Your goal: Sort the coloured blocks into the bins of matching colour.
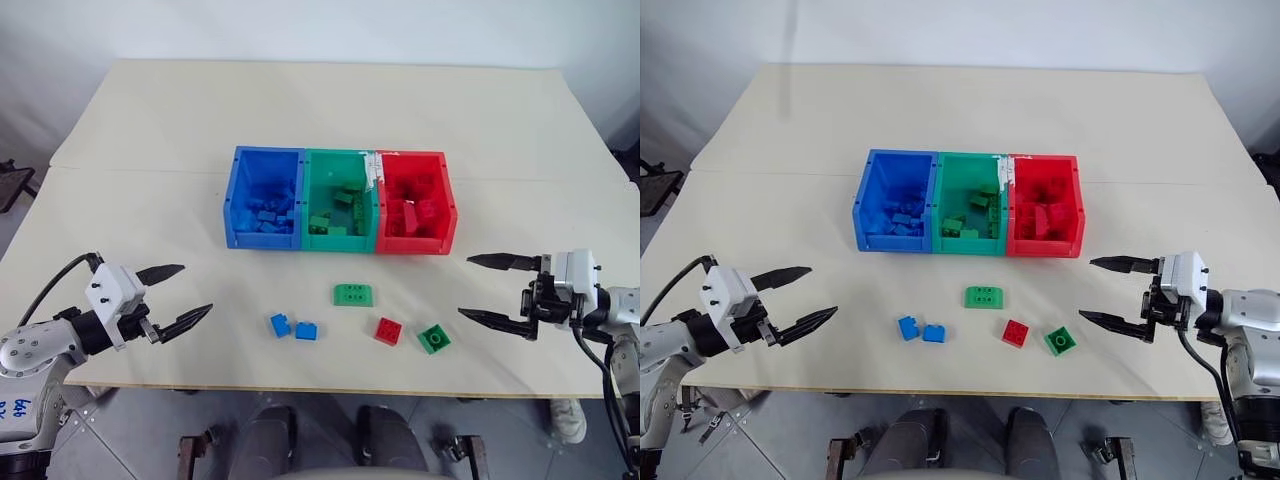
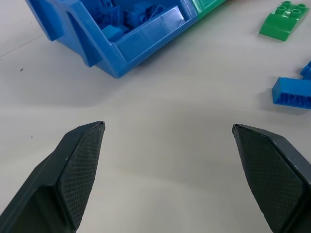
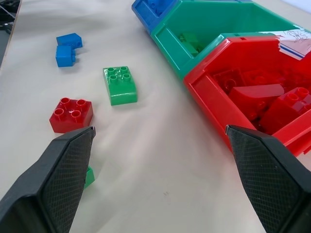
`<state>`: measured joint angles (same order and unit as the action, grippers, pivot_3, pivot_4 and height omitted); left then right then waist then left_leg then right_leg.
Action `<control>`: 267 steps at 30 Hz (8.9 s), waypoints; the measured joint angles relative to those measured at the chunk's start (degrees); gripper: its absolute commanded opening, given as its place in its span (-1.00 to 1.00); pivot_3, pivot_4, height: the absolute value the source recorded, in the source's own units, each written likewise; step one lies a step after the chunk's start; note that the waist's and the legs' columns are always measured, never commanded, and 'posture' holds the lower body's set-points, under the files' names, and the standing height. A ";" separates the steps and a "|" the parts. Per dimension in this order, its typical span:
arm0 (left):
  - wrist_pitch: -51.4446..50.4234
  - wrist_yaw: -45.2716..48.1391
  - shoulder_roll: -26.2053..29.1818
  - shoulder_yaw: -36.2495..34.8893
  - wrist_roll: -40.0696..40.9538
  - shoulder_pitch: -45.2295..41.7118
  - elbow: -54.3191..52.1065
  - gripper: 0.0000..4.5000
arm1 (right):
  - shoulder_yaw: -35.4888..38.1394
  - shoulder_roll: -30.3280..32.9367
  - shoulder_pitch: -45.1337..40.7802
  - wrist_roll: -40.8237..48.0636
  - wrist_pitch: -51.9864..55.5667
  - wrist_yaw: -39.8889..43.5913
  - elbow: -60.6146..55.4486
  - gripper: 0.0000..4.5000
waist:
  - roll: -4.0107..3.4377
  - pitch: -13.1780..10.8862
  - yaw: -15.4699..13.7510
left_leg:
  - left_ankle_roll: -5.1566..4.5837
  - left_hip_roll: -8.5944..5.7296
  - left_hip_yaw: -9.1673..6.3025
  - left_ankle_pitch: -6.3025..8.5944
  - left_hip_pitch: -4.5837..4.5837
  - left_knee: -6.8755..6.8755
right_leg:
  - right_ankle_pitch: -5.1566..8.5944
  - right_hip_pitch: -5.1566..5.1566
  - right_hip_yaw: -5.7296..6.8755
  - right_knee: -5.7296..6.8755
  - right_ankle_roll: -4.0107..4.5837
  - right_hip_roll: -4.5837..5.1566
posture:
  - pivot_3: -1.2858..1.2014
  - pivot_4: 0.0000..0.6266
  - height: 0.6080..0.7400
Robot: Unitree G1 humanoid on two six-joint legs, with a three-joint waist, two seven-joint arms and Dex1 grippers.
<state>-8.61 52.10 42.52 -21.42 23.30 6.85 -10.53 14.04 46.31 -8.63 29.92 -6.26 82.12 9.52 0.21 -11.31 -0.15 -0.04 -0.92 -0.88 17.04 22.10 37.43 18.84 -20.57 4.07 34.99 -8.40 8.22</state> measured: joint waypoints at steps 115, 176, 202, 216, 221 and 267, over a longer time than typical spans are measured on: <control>-3.69 5.37 -0.93 16.42 0.91 -8.55 -6.41 1.00 | 7.22 5.96 5.47 -4.16 -5.12 5.02 8.61 1.00 | -0.16 -0.12 0.35 | 0.19 0.85 1.86 0.41 -0.15 0.54 | -0.16 -0.81 -0.59 0.63 0.39 -0.68 | 0.03 -0.52 1.00; -0.14 -6.63 -5.82 6.59 -0.08 9.69 -11.95 1.00 | -13.59 -15.58 -44.47 -17.79 2.63 -20.95 31.71 0.99 | -0.12 -0.10 1.49 | 0.13 1.07 1.72 0.72 0.14 0.57 | -0.19 -1.04 -0.50 0.63 0.44 -0.58 | 0.03 -0.52 1.00; -0.67 4.57 -3.10 15.90 -0.28 -10.23 -4.28 1.00 | 3.94 3.78 -6.55 -3.55 -3.17 2.57 13.56 0.99 | -0.12 -0.11 0.82 | 0.16 1.41 2.81 0.69 -0.58 0.64 | -0.25 -0.84 -0.94 0.68 0.33 -0.71 | 0.03 -0.52 1.00; 0.83 0.94 -3.11 5.51 -0.47 3.88 -5.01 1.00 | -21.82 -14.27 -21.10 -8.81 14.73 -3.85 0.44 0.99 | -0.09 -0.10 1.33 | 0.18 1.56 2.70 0.95 -0.63 0.59 | -0.29 -1.00 -1.09 0.65 0.45 -0.68 | 0.03 -0.52 1.00; 0.85 -0.50 -3.56 3.77 -0.39 7.95 -7.50 1.00 | -27.18 -18.73 -23.80 -14.70 11.52 -5.72 7.62 0.99 | -0.09 -0.09 1.39 | 0.03 1.50 2.78 1.15 -0.60 0.61 | -0.30 -1.00 -1.11 0.58 0.44 -0.60 | 0.03 -0.52 1.00; 2.28 -3.82 -4.79 -1.40 0.33 14.67 -11.26 1.00 | -15.16 -17.44 -34.56 -7.45 8.50 -0.44 13.13 0.99 | -0.07 -0.08 1.41 | -0.16 1.66 3.00 1.62 -0.32 0.65 | -0.26 -1.19 -0.55 0.51 0.53 -0.62 | 0.03 -0.52 1.00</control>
<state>-6.33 48.28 37.72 -22.82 23.62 21.51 -21.78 -1.12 28.87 -43.19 22.47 2.24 81.68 22.65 0.14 -11.39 1.26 -0.20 0.74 2.12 18.66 21.78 38.08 18.59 -21.76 3.52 35.50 -7.87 7.60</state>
